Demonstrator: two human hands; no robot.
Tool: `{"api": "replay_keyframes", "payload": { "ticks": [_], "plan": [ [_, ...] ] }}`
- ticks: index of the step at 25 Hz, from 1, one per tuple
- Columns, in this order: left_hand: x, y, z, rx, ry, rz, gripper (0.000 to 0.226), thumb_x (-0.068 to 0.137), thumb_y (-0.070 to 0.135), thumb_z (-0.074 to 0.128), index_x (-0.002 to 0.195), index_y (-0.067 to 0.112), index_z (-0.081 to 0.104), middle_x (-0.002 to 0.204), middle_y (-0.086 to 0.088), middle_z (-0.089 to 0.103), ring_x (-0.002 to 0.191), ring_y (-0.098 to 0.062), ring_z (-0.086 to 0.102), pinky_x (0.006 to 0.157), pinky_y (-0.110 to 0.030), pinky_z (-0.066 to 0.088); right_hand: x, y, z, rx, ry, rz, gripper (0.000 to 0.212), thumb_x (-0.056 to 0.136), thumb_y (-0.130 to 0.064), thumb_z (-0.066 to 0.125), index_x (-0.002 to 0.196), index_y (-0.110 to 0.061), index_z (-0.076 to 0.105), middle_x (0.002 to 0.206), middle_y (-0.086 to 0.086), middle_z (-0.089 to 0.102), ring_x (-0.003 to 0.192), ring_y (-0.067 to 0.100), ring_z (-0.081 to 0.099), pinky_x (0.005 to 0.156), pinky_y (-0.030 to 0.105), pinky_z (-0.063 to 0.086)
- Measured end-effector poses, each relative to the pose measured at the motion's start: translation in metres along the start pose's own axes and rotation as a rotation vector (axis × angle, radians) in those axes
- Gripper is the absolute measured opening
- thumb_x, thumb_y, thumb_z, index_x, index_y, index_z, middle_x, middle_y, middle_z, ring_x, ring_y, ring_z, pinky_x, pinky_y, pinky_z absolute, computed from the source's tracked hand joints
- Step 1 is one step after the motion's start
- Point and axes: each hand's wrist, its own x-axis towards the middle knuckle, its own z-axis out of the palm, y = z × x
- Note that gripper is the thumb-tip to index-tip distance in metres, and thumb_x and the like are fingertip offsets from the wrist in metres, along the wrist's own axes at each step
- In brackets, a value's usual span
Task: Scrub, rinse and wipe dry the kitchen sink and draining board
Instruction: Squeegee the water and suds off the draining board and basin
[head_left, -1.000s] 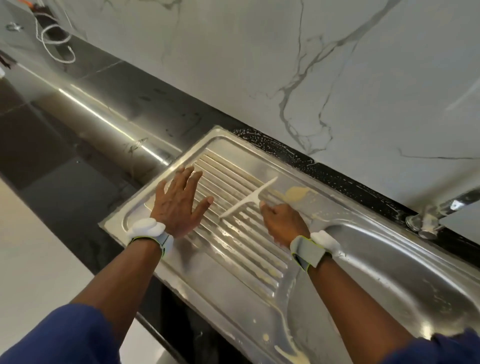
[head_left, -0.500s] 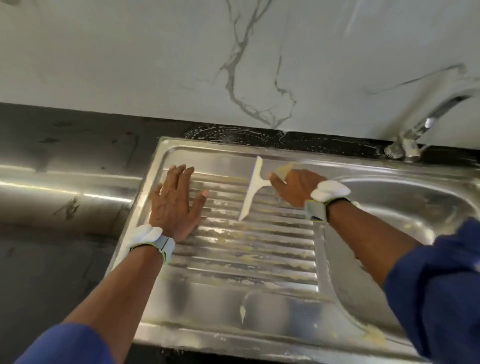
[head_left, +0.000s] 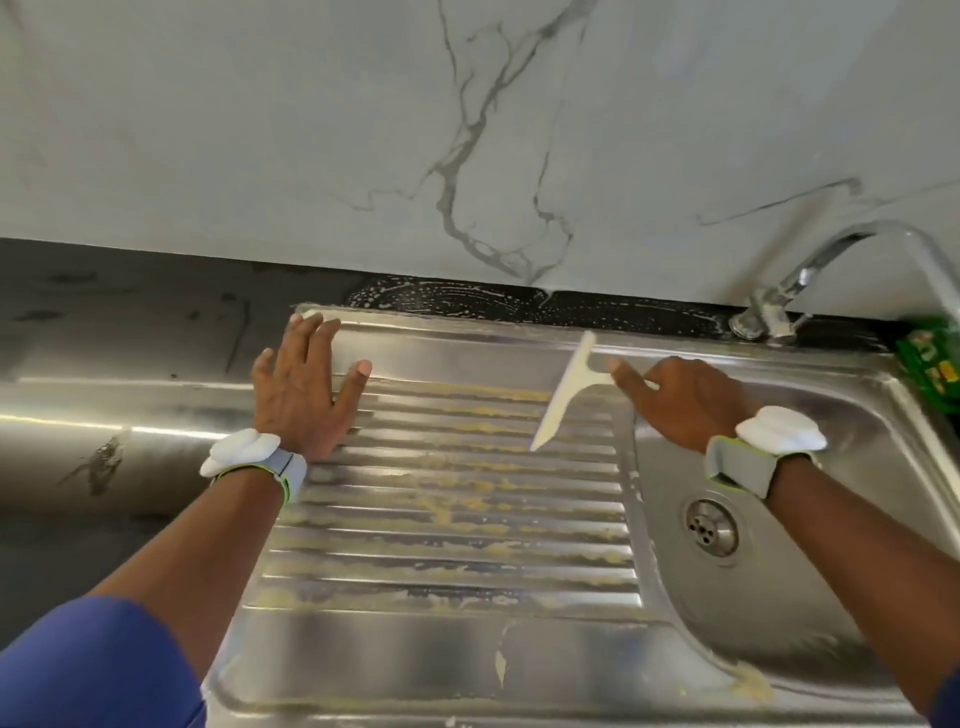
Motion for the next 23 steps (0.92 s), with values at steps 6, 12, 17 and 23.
{"api": "replay_keyframes", "payload": {
  "ticks": [6,12,17,23],
  "plan": [
    [0.015,-0.068,-0.012,0.073,0.055,-0.129,0.071,0.100,0.063,0.031,0.153,0.017,0.040,0.163,-0.008,0.035,0.157,-0.027,0.019,0.120,-0.060,0.024,0.056,-0.169,0.008,0.007,-0.022,-0.459,0.077,0.091,-0.080,0.025,0.056,-0.017,0.053,0.059,-0.002,0.052,0.065,0.027,0.052,0.065,0.035,0.040],
    [0.015,-0.070,-0.002,0.144,0.032,-0.071,0.072,0.101,0.064,0.029,0.155,0.017,0.038,0.164,-0.007,0.035,0.158,-0.025,0.018,0.124,-0.058,0.019,0.117,-0.260,0.025,-0.100,0.068,-0.599,0.060,0.100,-0.062,0.028,0.064,-0.019,0.049,0.076,0.003,0.049,0.075,0.030,0.048,0.071,0.034,0.034],
    [0.018,-0.072,-0.001,0.134,0.034,-0.111,0.074,0.100,0.066,0.028,0.157,0.018,0.035,0.165,-0.006,0.033,0.158,-0.024,0.016,0.124,-0.060,0.018,0.148,-0.288,0.031,-0.073,0.113,-0.592,0.044,0.099,-0.044,0.033,0.066,-0.017,0.042,0.085,0.008,0.059,0.076,0.031,0.050,0.070,0.033,0.033],
    [0.015,-0.069,-0.002,0.115,0.061,-0.102,0.074,0.101,0.066,0.026,0.156,0.018,0.037,0.165,-0.006,0.034,0.158,-0.024,0.018,0.122,-0.060,0.020,0.162,-0.208,0.025,-0.097,-0.019,-0.402,0.034,0.098,-0.047,0.036,0.082,-0.020,0.048,0.109,0.017,0.065,0.095,0.036,0.060,0.073,0.035,0.037]
  ]
}}
